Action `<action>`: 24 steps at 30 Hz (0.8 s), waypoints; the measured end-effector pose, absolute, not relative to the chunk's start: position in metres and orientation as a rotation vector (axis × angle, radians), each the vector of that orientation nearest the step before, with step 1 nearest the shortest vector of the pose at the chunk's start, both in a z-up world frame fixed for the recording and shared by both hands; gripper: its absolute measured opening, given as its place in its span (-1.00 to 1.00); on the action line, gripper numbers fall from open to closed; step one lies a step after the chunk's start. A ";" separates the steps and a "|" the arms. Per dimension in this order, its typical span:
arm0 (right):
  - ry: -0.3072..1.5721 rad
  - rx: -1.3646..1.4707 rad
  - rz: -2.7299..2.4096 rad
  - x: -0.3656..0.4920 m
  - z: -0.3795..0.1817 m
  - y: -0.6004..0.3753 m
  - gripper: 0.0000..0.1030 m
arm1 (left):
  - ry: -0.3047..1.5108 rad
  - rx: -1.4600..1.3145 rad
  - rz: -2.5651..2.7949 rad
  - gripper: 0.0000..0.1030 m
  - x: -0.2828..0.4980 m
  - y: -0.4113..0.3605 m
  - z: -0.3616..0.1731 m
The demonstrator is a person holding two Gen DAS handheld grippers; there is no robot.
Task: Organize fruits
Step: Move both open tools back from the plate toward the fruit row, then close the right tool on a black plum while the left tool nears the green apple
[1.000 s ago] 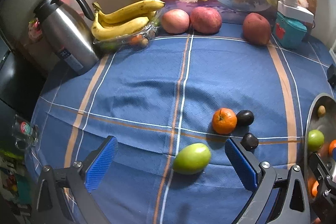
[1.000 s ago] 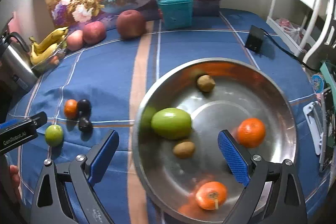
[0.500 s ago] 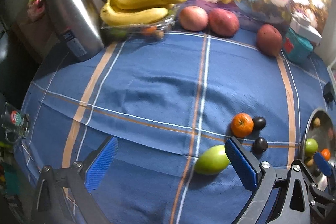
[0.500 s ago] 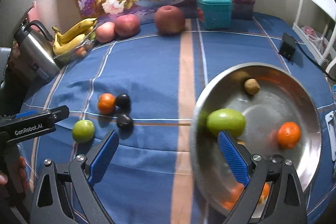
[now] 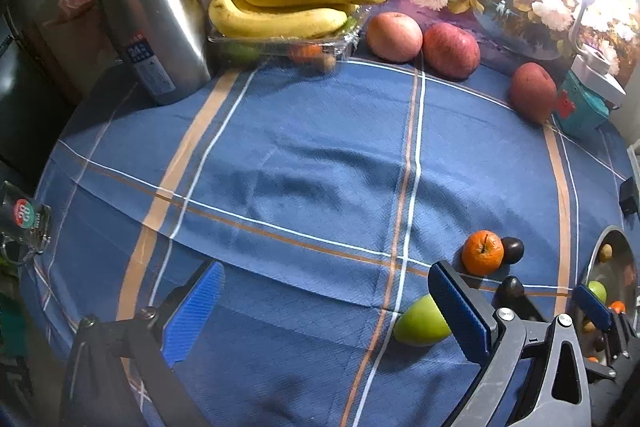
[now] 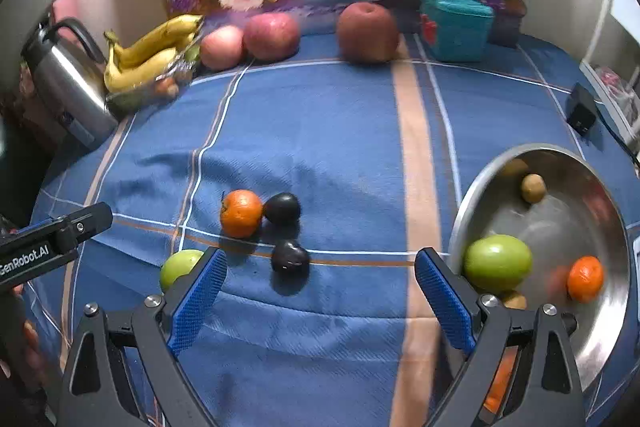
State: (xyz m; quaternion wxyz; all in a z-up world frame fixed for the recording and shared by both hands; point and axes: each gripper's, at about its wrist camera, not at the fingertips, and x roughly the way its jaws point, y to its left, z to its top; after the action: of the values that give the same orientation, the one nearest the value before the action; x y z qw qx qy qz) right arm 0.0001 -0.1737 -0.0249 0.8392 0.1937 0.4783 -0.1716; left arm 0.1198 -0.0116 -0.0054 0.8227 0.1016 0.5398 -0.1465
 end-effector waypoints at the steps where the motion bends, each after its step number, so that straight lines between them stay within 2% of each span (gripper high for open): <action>1: 1.023 0.404 -0.358 0.004 -0.027 -0.172 0.85 | 1.153 0.206 -0.318 1.00 0.121 -0.012 -0.007; 3: 1.039 0.388 -0.349 0.010 -0.030 -0.170 0.85 | 1.159 0.192 -0.326 0.98 0.122 -0.014 -0.008; 5: 1.052 0.369 -0.334 0.016 -0.032 -0.166 0.85 | 1.158 0.187 -0.334 0.84 0.121 -0.016 -0.008; 7: 1.063 0.357 -0.326 0.020 -0.035 -0.164 0.85 | 1.155 0.181 -0.341 0.80 0.121 -0.017 -0.008; 18: 1.073 0.325 -0.306 0.032 -0.038 -0.162 0.84 | 1.200 0.108 -0.398 0.73 0.120 -0.024 -0.014; 20: 1.073 0.318 -0.301 0.033 -0.038 -0.162 0.82 | 1.221 0.100 -0.410 0.72 0.119 -0.026 -0.017; 24: 1.086 0.308 -0.297 0.034 -0.043 -0.160 0.66 | 1.274 0.077 -0.438 0.68 0.118 -0.030 -0.027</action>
State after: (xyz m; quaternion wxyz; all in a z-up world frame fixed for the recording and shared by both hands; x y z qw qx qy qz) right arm 0.0345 -0.1603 -0.0430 0.8345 0.1456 0.5126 -0.1402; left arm 0.1176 -0.0297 -0.0270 0.7808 0.0356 0.5900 -0.2027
